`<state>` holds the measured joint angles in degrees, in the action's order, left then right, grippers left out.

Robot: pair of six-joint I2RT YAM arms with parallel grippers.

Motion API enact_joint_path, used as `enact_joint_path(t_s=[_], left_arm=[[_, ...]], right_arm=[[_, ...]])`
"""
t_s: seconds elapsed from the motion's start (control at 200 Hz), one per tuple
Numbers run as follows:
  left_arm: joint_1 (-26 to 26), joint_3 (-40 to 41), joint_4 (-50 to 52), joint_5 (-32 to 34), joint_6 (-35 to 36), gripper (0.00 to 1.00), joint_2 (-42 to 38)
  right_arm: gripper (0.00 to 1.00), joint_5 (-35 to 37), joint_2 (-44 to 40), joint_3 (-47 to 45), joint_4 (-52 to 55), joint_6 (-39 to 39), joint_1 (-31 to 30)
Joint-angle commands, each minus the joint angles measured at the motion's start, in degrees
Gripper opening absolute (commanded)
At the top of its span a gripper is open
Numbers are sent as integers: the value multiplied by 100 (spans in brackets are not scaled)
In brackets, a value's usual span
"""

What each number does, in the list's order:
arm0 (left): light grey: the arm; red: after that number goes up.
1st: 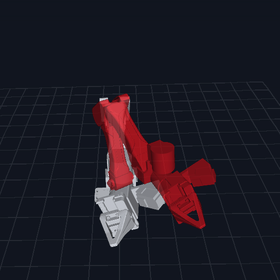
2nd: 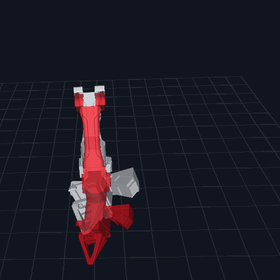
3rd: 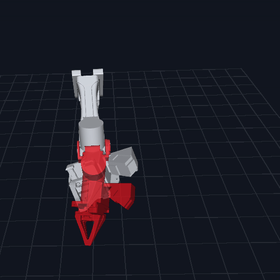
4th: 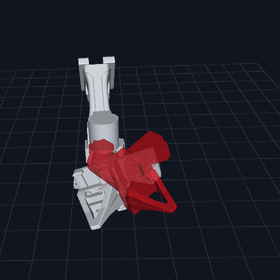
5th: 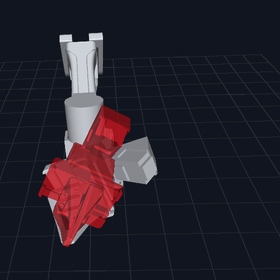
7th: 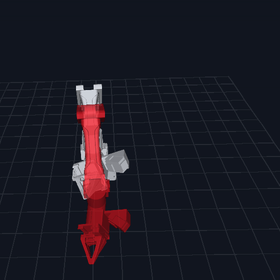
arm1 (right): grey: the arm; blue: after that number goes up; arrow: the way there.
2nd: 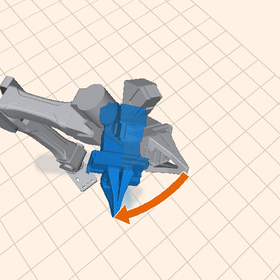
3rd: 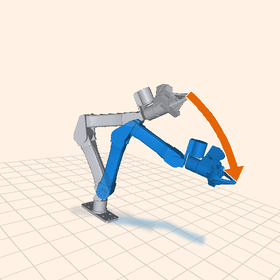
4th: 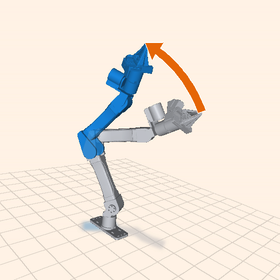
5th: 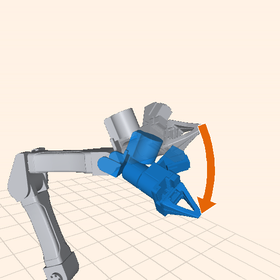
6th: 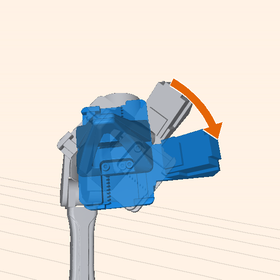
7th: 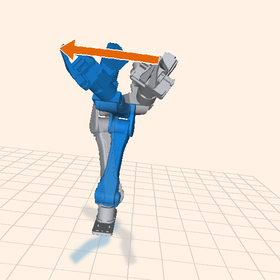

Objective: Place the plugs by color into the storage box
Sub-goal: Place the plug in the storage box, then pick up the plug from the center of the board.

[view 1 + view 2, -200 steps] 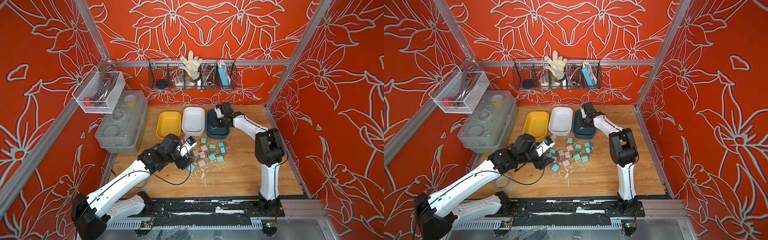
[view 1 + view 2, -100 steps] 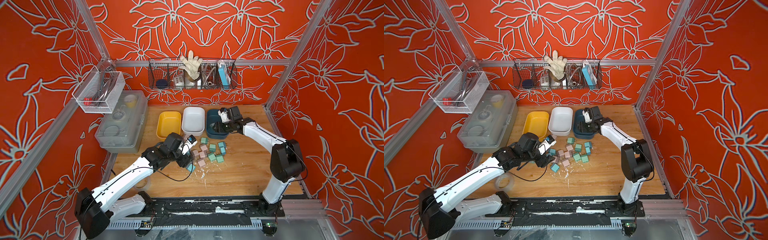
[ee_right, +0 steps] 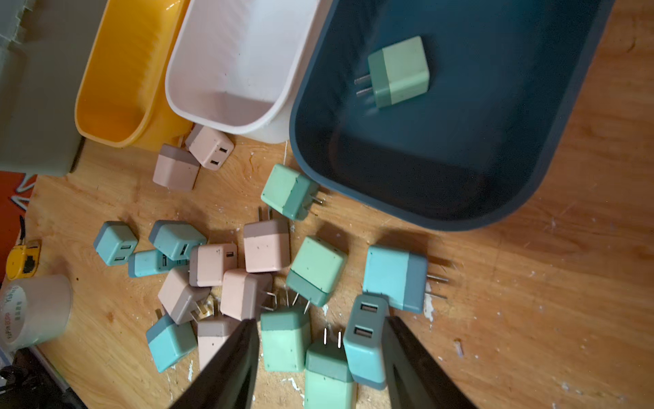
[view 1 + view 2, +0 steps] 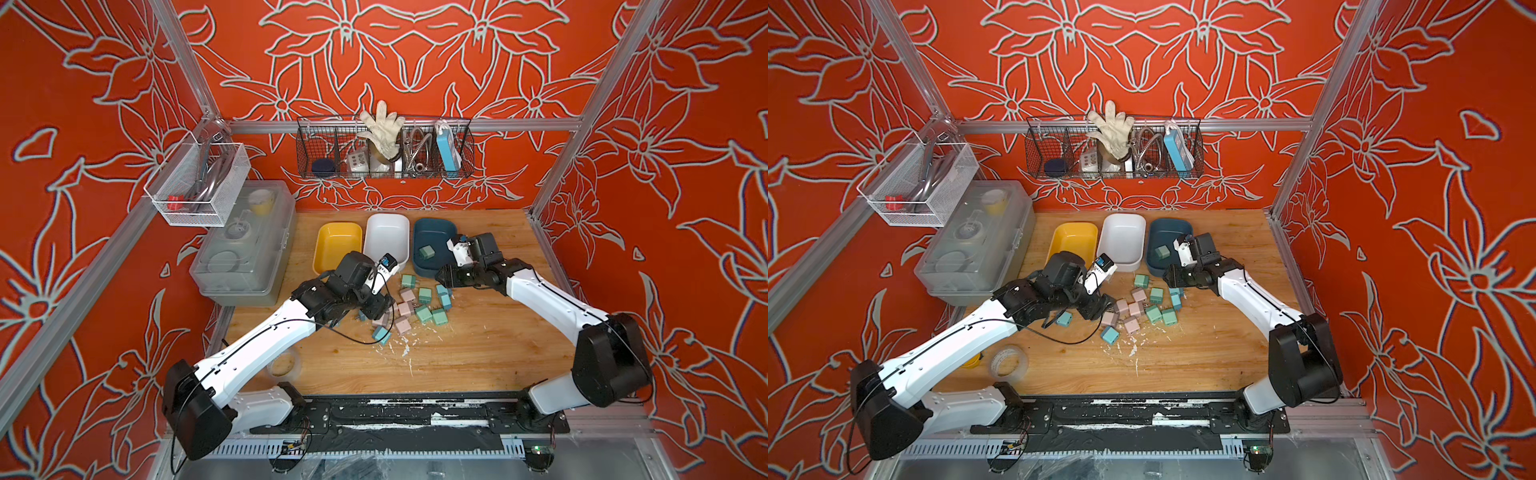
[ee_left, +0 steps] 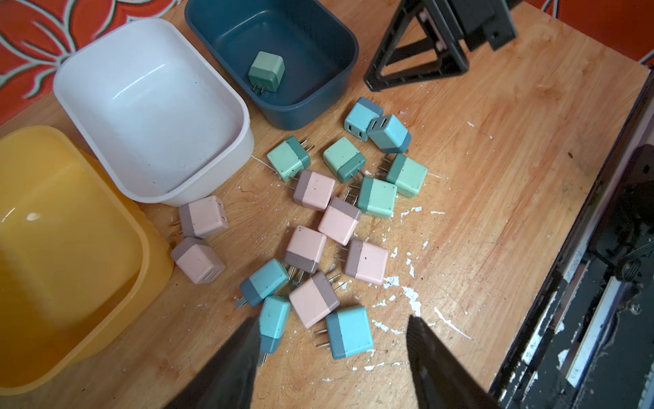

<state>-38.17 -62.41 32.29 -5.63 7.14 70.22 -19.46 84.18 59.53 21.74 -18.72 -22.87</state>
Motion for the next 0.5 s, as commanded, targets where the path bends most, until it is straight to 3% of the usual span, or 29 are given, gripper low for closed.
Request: enact_joint_path(t_s=[0.0,0.2,0.355,0.495], left_arm=[[-193,-210,-92,32,-319,67,302],[-452,-655,-354,81,-810,67,1311],[-855,-931,-494,301,-654,68,2120],[-920,-1330,-538,-383,-674,69,2871]], right_arm=[[61,284,-258,-182,-139,109,-21],[59,603,-594,-356,-198,47,-6],[57,1061,-896,-708,-416,-65,89],[56,1086,-993,-805,-462,-89,97]])
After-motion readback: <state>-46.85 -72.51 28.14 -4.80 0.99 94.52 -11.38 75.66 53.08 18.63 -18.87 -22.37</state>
